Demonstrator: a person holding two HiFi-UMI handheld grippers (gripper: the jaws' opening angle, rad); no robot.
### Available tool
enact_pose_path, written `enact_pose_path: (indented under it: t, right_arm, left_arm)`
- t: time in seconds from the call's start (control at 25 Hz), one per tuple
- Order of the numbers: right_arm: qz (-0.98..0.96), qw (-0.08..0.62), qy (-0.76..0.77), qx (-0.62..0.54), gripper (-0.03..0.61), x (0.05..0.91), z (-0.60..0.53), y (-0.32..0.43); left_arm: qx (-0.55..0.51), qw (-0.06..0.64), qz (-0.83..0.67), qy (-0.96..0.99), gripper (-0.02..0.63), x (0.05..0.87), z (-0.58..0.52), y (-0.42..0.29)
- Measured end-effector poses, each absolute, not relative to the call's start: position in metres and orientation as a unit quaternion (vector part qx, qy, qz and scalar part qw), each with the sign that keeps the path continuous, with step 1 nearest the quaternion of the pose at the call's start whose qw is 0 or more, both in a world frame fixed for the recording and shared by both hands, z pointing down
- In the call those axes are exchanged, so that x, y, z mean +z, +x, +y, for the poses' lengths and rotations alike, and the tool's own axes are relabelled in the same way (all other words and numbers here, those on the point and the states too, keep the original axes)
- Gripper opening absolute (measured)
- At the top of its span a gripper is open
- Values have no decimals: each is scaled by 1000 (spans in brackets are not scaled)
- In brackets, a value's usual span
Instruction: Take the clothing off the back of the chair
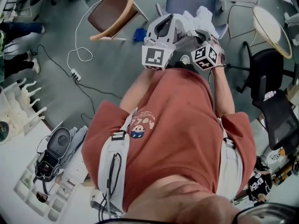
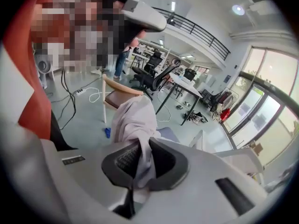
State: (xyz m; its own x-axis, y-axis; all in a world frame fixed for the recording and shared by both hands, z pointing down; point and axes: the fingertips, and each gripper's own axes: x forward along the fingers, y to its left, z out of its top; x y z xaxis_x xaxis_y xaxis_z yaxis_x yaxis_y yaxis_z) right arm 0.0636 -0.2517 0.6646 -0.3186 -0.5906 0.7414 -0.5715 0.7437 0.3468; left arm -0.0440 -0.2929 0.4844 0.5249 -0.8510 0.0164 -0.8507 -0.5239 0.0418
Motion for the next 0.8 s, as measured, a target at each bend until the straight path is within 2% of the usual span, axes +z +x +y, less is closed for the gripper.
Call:
enact_pose_path:
  t: [0.08, 0.24, 0.4, 0.6, 0.8]
  right_arm:
    - [-820, 429, 377, 36, 34, 664, -253, 64]
    - [-832, 329, 416, 163, 34, 659, -257, 72]
    - [-835, 232, 436, 243, 34, 650, -260, 82]
    - [-837, 159, 454, 263, 34, 630, -258, 88]
    - [-843, 128, 462, 244, 34, 598, -256, 89]
  left_arm:
    - [-2, 23, -485, 874, 14, 485, -293, -43]
    - [-2, 21, -483, 876, 14, 483, -291, -40]
    - [-2, 18, -485, 874, 14, 480, -292, -38]
    - [3, 14, -488, 873, 14, 480, -293, -36]
    - [-2, 4, -490, 871, 14, 469, -292, -36]
